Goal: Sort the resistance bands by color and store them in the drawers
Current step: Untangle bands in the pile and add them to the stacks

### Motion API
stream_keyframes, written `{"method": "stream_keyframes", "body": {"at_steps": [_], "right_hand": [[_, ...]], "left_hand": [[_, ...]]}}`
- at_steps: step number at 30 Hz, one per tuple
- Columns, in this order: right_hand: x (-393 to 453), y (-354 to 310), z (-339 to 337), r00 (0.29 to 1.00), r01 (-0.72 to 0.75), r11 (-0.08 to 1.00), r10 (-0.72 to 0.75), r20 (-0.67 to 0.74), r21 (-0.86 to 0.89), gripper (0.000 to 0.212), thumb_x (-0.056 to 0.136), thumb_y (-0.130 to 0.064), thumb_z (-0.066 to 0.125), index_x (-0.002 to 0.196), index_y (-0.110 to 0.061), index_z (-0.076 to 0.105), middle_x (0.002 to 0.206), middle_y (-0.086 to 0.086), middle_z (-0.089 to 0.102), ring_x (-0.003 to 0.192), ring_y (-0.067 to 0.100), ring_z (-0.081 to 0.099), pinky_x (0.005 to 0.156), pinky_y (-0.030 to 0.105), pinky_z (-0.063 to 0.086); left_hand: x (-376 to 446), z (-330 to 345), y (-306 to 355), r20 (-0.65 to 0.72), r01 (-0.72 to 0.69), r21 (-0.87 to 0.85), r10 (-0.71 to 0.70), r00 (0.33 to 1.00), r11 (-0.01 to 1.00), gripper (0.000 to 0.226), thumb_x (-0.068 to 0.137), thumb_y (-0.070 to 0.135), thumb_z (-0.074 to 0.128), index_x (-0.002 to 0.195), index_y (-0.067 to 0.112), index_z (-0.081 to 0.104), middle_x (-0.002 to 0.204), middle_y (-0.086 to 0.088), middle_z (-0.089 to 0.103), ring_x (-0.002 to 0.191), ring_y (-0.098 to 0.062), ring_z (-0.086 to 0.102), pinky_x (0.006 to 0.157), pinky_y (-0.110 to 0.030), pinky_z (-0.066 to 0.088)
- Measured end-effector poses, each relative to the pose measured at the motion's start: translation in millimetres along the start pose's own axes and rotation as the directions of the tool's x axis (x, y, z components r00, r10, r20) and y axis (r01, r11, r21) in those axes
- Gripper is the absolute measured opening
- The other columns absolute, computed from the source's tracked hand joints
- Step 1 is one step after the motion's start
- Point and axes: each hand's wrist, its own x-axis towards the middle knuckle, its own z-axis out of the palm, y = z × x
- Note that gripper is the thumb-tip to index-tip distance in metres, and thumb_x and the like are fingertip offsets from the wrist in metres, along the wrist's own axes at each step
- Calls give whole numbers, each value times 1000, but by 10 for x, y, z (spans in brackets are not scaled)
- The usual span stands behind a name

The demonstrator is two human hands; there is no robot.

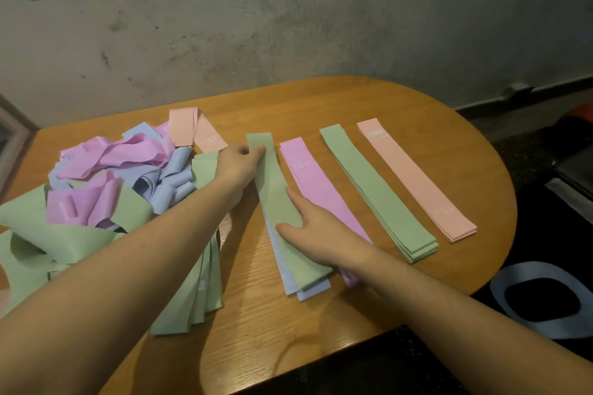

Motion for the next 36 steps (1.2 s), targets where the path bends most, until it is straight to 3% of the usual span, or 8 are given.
{"method": "stream_keyframes", "body": {"at_steps": [4,7,11,16,22,27,32,36], "right_hand": [[1,10,-3,999,-36,997,37,20,-63,61,99,-38,54,152,-34,25,138,-5,56,115,15,61,93,40,57],[-30,12,-25,997,-70,990,73,25,-120,71,100,-38,54,159,-30,16,148,-4,49,123,16,57,95,36,55],[-71,24,-15,993,-106,985,111,31,-136,71,99,-41,54,158,-36,15,146,-4,47,106,18,62,69,33,62],[-136,17,-28,994,-112,972,111,-15,-207,62,98,-40,53,154,-38,25,142,-2,49,89,18,64,55,36,63],[-212,-31,-30,996,-79,919,57,-66,-387,58,97,-42,54,151,-34,35,146,0,52,121,20,58,88,32,53],[-284,-49,-10,994,-106,921,87,-67,-375,54,97,-27,56,147,-35,39,131,1,59,108,20,62,85,34,58],[-333,-102,-45,992,-93,996,93,-85,3,45,97,-1,47,132,-28,54,104,6,54,61,24,68,56,35,60],[-325,-108,-100,989,-73,962,105,-108,264,43,94,4,46,119,-27,62,106,21,61,80,33,67,56,34,58]], "left_hand": [[9,17,-61,-13,-73,97,74,997,993,34,103,33,53,129,13,61,103,-2,60,97,-23,59,77,-28,40],[7,-15,-118,4,-75,155,75,997,985,55,101,33,55,148,9,42,137,-10,50,125,-30,50,94,-32,40],[-127,-81,-195,14,-104,134,103,995,985,56,100,25,53,153,15,37,155,-10,33,136,-26,43,102,-30,35],[-468,-111,-308,83,-209,142,199,977,968,42,99,18,55,140,13,52,140,-9,44,112,-13,53,91,-25,38],[-873,-131,-490,151,-363,193,338,929,912,26,94,18,59,120,24,60,109,-8,56,78,-10,55,69,-20,40],[-1180,-182,-572,257,-439,280,374,891,854,30,97,24,60,127,25,57,116,6,49,82,-4,55,72,-16,41],[-1302,-202,-589,238,-319,162,277,931,934,23,98,27,58,121,25,55,109,0,61,88,-13,64,71,-24,50],[-1306,-211,-470,200,-156,57,142,969,986,20,99,45,52,109,27,52,79,-7,70,61,-19,66,64,-43,56]]}}
